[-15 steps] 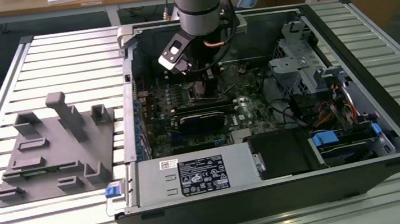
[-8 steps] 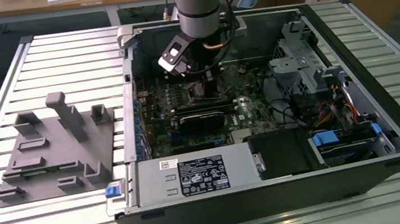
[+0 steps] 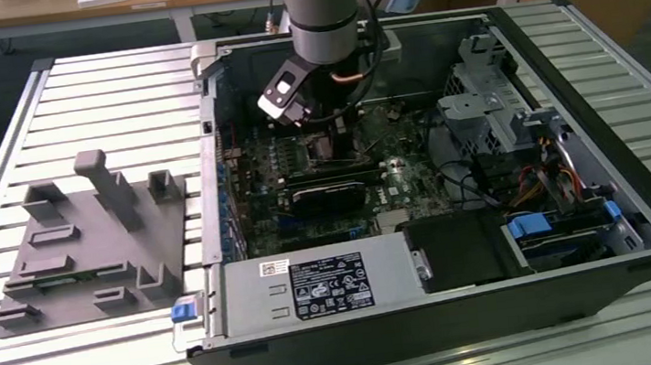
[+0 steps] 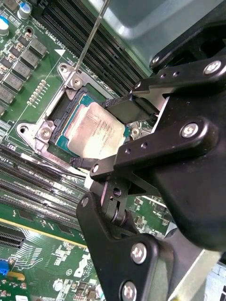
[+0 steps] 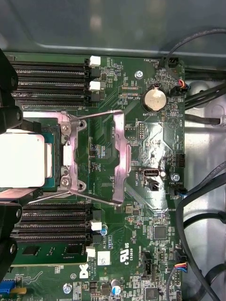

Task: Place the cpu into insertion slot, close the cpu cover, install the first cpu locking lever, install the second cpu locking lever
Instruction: 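Place the cpu into insertion slot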

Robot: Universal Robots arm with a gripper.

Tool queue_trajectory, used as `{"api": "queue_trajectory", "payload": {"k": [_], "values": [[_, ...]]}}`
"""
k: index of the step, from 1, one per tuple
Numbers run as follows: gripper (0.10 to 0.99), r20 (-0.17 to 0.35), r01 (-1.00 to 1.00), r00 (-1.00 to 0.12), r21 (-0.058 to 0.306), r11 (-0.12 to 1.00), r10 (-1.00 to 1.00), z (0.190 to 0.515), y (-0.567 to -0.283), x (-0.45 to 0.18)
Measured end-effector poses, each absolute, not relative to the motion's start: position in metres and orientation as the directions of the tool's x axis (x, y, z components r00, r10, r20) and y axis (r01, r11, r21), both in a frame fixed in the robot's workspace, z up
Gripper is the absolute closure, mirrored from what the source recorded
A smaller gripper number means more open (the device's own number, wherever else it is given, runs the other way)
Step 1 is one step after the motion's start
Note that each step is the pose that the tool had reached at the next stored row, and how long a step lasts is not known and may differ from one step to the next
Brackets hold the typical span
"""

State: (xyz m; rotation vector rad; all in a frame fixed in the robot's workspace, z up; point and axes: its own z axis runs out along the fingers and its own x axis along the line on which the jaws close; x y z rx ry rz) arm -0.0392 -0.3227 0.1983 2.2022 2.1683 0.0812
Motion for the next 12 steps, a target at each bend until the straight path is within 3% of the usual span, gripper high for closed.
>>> {"api": "queue_trajectory", "payload": {"k": [12], "values": [[0.545,-0.005,0.997,0.015,0.072,-0.015,1.000,0.1943,-0.3197,-0.0392]]}}
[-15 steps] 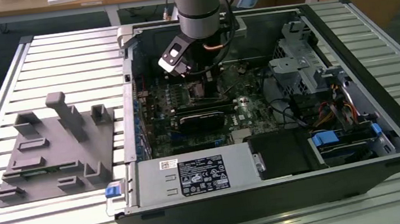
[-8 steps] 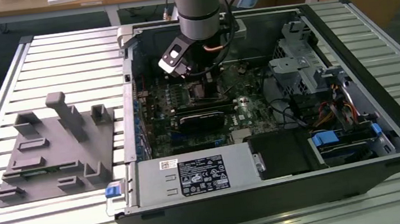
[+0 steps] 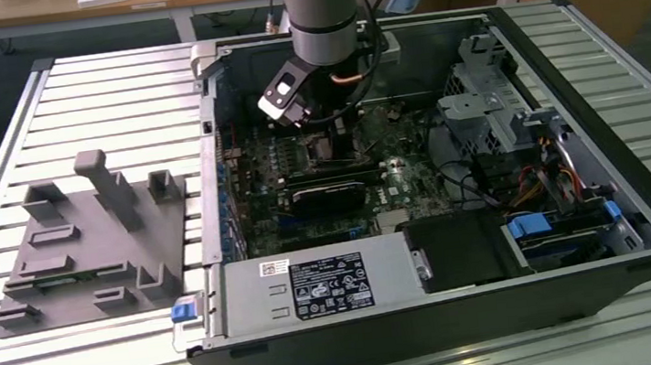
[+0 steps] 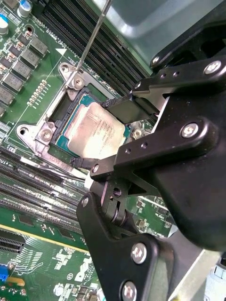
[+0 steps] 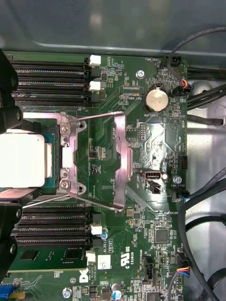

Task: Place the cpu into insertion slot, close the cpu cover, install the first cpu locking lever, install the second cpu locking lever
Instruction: 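Place the cpu into insertion slot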

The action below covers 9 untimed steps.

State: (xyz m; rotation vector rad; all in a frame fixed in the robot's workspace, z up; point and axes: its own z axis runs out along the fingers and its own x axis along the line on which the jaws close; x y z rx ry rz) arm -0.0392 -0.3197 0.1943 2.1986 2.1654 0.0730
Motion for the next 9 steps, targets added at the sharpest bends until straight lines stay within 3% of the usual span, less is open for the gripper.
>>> {"api": "queue_trajectory", "payload": {"k": [9], "values": [[0.545,-0.007,0.997,0.015,0.072,-0.015,1.000,0.1925,-0.3192,-0.0392]]}}
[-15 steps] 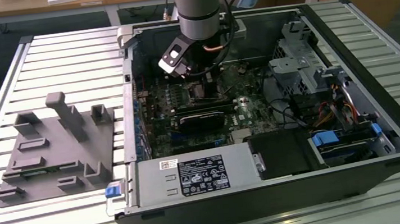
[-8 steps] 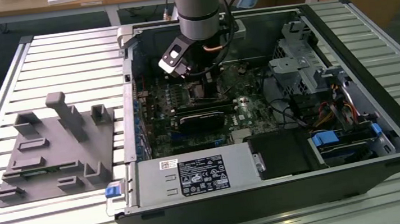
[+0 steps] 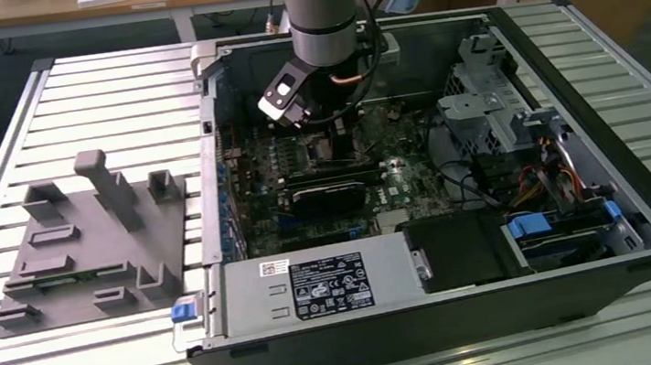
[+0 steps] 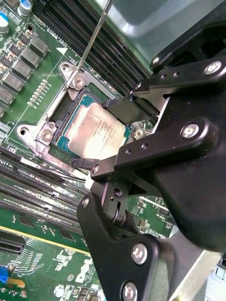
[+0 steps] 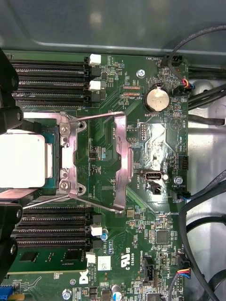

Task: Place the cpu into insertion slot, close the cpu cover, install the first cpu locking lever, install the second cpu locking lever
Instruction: 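Place the cpu into insertion slot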

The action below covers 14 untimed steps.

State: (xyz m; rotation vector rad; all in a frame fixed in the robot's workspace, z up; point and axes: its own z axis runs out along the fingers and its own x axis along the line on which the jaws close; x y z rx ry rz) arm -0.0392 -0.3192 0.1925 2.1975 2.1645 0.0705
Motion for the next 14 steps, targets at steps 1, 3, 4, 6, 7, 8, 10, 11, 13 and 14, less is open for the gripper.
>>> {"api": "queue_trajectory", "payload": {"k": [1,3,4,6,7,8,10,11,13,14], "values": [[0.545,-0.007,0.997,0.015,0.072,-0.015,1.000,0.1925,-0.3192,-0.0392],[0.545,-0.007,0.997,0.015,0.073,-0.015,1.000,0.1922,-0.3191,-0.0391],[0.533,-0.007,0.997,0.015,0.072,-0.015,1.000,0.1922,-0.3191,-0.0391],[0.471,-0.007,0.997,0.015,0.072,-0.015,1.000,0.1922,-0.3191,-0.0392],[0.471,-0.008,0.997,0.015,0.072,-0.015,1.000,0.1923,-0.3192,-0.0392],[0.471,-0.008,0.997,0.015,0.072,-0.015,1.000,0.1922,-0.3191,-0.0392],[0.471,-0.008,0.997,0.016,0.072,-0.015,1.000,0.1922,-0.3185,-0.0392],[0.471,-0.008,0.997,0.016,0.072,-0.015,1.000,0.1922,-0.3180,-0.0392],[0.471,-0.008,0.997,0.015,0.072,-0.015,1.000,0.1922,-0.3169,-0.0392],[0.471,-0.008,0.997,0.015,0.072,-0.015,1.000,0.1921,-0.3165,-0.0392]]}}
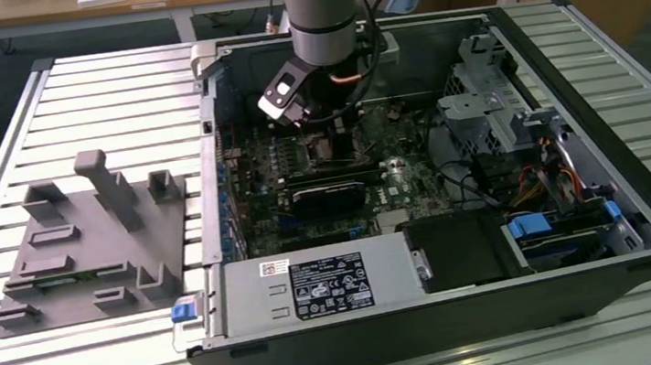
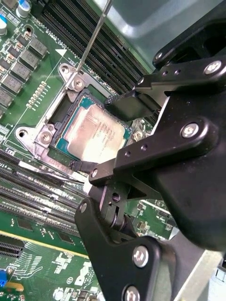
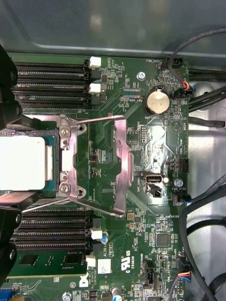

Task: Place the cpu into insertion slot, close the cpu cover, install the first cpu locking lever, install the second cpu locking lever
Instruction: 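Place the cpu into insertion slot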

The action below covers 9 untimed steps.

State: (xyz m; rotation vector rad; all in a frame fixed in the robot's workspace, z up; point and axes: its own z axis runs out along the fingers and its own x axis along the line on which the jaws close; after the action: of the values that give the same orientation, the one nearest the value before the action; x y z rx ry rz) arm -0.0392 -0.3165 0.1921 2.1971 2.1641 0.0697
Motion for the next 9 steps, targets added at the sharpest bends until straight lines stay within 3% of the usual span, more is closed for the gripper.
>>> {"api": "queue_trajectory", "payload": {"k": [9], "values": [[0.471,-0.007,0.997,0.015,0.072,-0.015,1.000,0.1922,-0.3155,-0.0392]]}}
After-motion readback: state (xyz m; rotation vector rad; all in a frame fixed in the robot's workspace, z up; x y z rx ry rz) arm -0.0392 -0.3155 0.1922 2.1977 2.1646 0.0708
